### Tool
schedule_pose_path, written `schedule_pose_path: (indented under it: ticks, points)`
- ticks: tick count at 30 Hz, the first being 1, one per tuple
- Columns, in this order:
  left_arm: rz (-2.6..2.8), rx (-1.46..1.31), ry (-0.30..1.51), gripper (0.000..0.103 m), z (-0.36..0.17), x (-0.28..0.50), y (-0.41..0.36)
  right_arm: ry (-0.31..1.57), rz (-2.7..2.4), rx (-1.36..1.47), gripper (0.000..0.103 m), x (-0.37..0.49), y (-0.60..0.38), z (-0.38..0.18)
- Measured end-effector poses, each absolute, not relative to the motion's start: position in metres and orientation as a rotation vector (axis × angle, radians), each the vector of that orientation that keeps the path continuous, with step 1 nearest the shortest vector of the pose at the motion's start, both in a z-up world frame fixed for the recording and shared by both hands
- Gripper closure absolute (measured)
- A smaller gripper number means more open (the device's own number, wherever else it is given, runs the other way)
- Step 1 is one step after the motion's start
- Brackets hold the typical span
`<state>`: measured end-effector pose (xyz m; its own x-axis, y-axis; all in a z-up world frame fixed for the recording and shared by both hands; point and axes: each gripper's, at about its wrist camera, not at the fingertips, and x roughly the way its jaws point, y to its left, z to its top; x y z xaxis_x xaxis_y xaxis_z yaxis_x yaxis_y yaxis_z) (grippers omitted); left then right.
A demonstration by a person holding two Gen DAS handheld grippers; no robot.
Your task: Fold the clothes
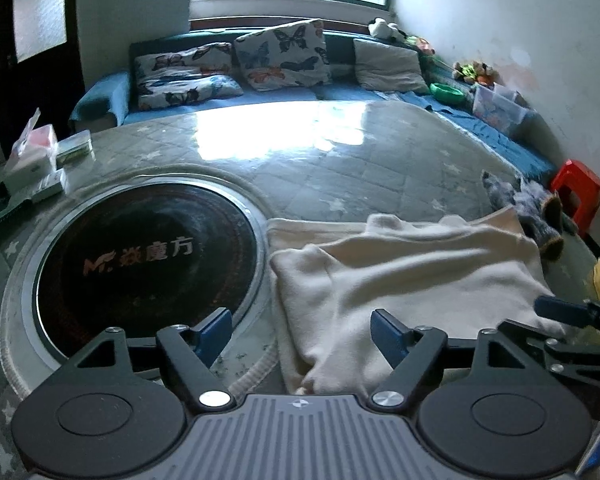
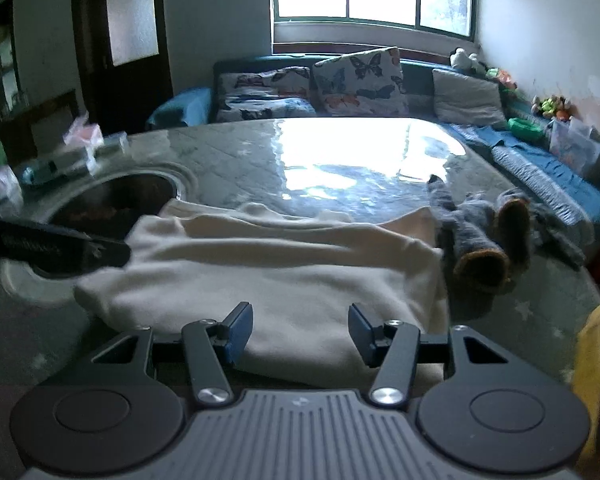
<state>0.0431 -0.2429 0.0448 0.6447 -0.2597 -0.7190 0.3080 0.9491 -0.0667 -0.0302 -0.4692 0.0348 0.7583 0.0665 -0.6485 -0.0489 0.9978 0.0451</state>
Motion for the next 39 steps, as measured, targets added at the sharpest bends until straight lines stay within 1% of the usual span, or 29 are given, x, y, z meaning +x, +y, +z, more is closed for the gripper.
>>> schedule_pose_path:
  ticks: [6, 9, 24, 25, 26, 27, 31, 33, 34, 36, 38, 39]
  points:
    - [-0.322, 0.108, 0.827, 0.024, 0.032, 0.038, -0.248, 0.726, 0.069, 0.004, 0.049, -0.033, -0.462, 0.023]
    - [-0.319, 0.104, 0.836, 0.024, 0.029, 0.038, -0.247, 0.723, 0.067, -0.001, 0.049, -0.035, -0.460, 0.027]
    - [-0.314, 0.090, 0.831, 0.022, 0.027, 0.033, -0.240, 0.707, 0.067, -0.011, 0.048, -0.041, -0.451, 0.026]
    - [-0.314, 0.087, 0.829, 0.022, 0.028, 0.032, -0.239, 0.705, 0.068, -0.009, 0.047, -0.041, -0.451, 0.028]
    - [-0.313, 0.084, 0.828, 0.020, 0.029, 0.030, -0.238, 0.706, 0.070, -0.009, 0.040, -0.042, -0.451, 0.027]
    - [-0.312, 0.083, 0.828, 0.019, 0.030, 0.030, -0.238, 0.708, 0.070, -0.012, 0.038, -0.042, -0.451, 0.027]
    - [-0.315, 0.072, 0.830, 0.018, 0.031, 0.026, -0.232, 0.710, 0.062, -0.022, 0.036, -0.044, -0.448, 0.024]
    - [-0.317, 0.069, 0.830, 0.017, 0.031, 0.023, -0.230, 0.703, 0.059, -0.021, 0.029, -0.045, -0.447, 0.026]
    - [-0.320, 0.070, 0.828, 0.017, 0.032, 0.022, -0.229, 0.699, 0.056, -0.022, 0.027, -0.046, -0.447, 0.027]
    - [-0.315, 0.073, 0.821, 0.012, 0.032, 0.020, -0.227, 0.695, 0.047, -0.027, 0.027, -0.047, -0.446, 0.028]
    - [-0.314, 0.079, 0.813, 0.011, 0.033, 0.016, -0.226, 0.693, 0.039, -0.020, 0.017, -0.048, -0.446, 0.029]
    - [-0.314, 0.081, 0.810, 0.011, 0.034, 0.015, -0.225, 0.690, 0.034, -0.016, 0.017, -0.048, -0.447, 0.029]
